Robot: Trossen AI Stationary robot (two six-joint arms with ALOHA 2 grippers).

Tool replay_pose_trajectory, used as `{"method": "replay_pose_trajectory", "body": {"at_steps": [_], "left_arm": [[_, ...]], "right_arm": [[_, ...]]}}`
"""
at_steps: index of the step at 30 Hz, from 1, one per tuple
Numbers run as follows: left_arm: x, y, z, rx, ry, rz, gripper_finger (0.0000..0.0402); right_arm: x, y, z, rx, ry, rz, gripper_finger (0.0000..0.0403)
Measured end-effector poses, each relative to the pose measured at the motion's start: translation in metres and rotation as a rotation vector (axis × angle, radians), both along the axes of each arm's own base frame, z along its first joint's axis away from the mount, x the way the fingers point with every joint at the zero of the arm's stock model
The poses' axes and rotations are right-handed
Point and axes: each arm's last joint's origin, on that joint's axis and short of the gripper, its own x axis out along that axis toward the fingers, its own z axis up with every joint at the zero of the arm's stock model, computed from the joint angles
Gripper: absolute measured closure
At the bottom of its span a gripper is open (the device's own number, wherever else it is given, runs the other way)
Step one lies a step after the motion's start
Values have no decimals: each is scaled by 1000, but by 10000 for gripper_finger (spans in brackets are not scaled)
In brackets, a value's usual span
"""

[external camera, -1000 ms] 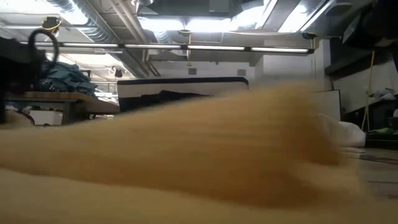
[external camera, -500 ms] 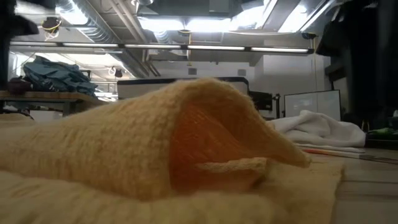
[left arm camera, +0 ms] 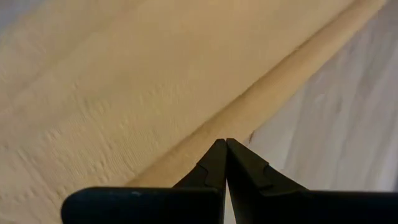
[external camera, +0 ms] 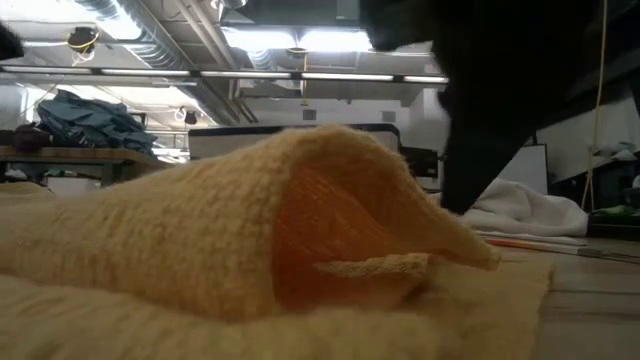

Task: Fold towel
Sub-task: Fold the yellow towel

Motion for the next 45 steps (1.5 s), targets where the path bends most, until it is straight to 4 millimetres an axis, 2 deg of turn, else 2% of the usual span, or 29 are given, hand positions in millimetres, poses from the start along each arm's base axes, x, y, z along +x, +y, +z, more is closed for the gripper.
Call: {"method": "replay_pose_trajectory", "body": {"at_steps": [10, 14, 17, 22, 28, 32, 35, 40, 45], "left_arm": [[-9, -4, -55, 264, 199, 173, 401], [-14, 4, -78, 398, 282, 184, 401], [-21, 18, -91, 480, 332, 198, 401], [-29, 42, -101, 608, 415, 163, 401], [-32, 60, -105, 672, 447, 77, 401], [-36, 59, -94, 633, 382, 148, 401], [-37, 50, -69, 522, 273, 152, 401], [-37, 29, -30, 230, 77, 35, 400], [-35, 11, -1, -45, -130, -99, 400]], "right_arm": [[18, -17, -26, 20, 43, -42, 247], [25, -12, -31, 82, -1, -32, 247], [31, -7, -31, 130, -57, -23, 247], [43, 1, -28, 252, -174, 1, 247], [58, 10, -21, 355, -349, 21, 247], [63, 13, -15, 392, -416, 36, 247], [67, 15, -7, 387, -457, 104, 247], [73, 18, 8, 291, -519, 309, 247], [75, 19, 14, 148, -566, 526, 247]]}}
